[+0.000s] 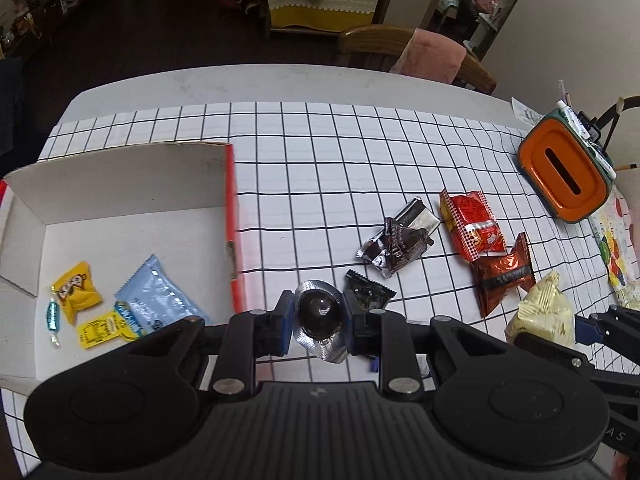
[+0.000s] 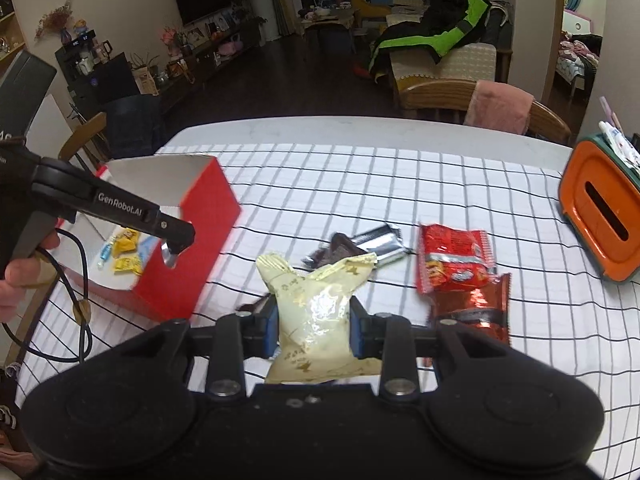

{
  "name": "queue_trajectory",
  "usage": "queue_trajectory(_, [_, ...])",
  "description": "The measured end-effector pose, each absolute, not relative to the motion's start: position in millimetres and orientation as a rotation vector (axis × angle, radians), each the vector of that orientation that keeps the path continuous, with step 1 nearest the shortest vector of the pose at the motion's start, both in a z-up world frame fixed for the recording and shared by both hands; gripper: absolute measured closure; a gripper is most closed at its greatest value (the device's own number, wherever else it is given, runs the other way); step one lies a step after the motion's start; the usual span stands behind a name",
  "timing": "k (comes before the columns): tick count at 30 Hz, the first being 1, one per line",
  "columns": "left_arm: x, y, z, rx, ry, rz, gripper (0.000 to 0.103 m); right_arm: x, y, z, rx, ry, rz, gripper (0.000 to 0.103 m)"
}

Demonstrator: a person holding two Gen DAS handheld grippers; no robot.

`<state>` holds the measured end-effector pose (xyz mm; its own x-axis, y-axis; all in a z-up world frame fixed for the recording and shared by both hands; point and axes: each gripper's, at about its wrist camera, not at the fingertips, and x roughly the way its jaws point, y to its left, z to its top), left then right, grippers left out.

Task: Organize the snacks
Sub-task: 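Carry the foil chocolate and cream bag over the box with both grippers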

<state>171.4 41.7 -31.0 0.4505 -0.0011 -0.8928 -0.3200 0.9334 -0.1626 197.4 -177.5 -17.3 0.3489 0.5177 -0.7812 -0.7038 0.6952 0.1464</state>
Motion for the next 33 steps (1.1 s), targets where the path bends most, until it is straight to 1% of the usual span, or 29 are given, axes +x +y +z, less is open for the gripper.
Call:
queue_trajectory(16, [124.3,129.4,-14.2,-0.331,1.063,0.224,0.079,164.0,-66.5,-9.9,-0.268,0.904,0.885,0.071])
queue_trajectory(25, [106.0,187.2,-20.7,-0.329,1.072,0.264,0.079,152.5,-2.4,-17.1,-0.300,0.919,0.912,0.071])
queue_trajectory(33, [98.2,228.1,-39.2,-0.311,1.108,0.292,0.079,142.2,52.4,-32.0,-0.375,0.912,0.933,0.071])
